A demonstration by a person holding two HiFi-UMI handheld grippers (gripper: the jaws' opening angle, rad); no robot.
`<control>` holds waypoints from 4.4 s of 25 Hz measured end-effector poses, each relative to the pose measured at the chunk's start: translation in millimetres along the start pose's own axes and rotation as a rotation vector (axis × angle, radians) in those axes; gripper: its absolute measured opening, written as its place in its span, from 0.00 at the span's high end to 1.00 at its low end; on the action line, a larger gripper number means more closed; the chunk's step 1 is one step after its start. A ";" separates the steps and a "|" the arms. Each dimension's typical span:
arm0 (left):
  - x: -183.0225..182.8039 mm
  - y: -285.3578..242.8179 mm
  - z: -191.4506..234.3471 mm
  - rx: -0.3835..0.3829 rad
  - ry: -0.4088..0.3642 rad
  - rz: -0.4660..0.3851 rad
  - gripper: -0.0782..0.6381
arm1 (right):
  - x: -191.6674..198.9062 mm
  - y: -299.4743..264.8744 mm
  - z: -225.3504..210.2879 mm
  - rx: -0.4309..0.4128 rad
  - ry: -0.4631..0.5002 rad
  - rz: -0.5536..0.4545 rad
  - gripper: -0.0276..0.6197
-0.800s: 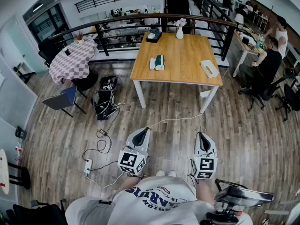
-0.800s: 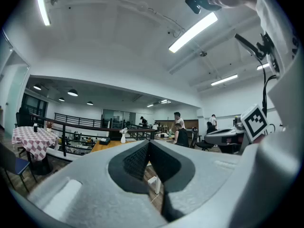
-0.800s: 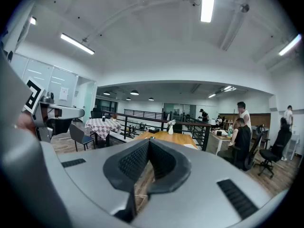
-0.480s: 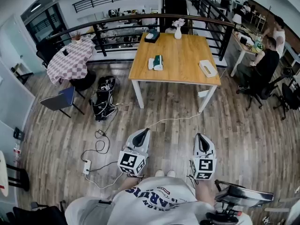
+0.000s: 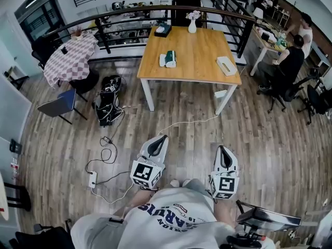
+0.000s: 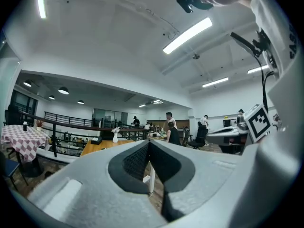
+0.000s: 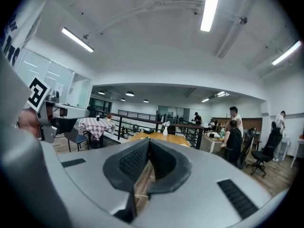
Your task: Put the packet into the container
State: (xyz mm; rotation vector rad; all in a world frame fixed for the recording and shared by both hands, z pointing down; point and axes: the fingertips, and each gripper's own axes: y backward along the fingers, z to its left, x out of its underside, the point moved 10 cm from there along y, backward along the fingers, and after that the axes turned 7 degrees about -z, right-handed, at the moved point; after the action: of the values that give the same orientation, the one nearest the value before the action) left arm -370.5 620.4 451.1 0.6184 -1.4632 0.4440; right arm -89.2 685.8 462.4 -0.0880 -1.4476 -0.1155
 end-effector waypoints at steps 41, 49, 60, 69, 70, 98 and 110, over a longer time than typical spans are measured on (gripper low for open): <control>20.3 -196.7 53.6 -0.033 0.013 0.033 0.90 | 22.2 -213.0 -123.3 -0.003 -0.062 0.037 0.95; 29.0 -239.5 55.7 -0.069 0.003 0.061 0.90 | 33.5 -259.4 -153.7 -0.050 -0.080 0.050 0.95; 50.3 -284.0 44.5 -0.108 0.093 0.064 0.90 | 64.7 -298.9 -205.3 -0.061 -0.110 0.077 0.95; 59.9 -309.9 45.5 -0.100 0.084 0.068 0.90 | 76.8 -316.6 -215.7 -0.078 -0.120 0.096 0.95; 61.4 -314.7 47.2 -0.095 0.085 0.069 0.90 | 77.1 -318.7 -217.1 -0.074 -0.122 0.096 0.95; 88.8 -479.6 186.8 -0.048 0.113 0.049 0.90 | 67.1 -519.1 -221.6 -0.097 -0.080 0.123 0.95; 89.3 -568.3 306.3 -0.072 0.089 0.027 0.90 | 54.1 -634.8 -237.4 -0.027 -0.055 0.171 0.95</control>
State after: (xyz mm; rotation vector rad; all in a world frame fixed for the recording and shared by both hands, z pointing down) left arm -245.2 -18.8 473.6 0.5160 -1.3979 0.4334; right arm 67.0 24.3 481.2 -0.2387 -1.4870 0.0073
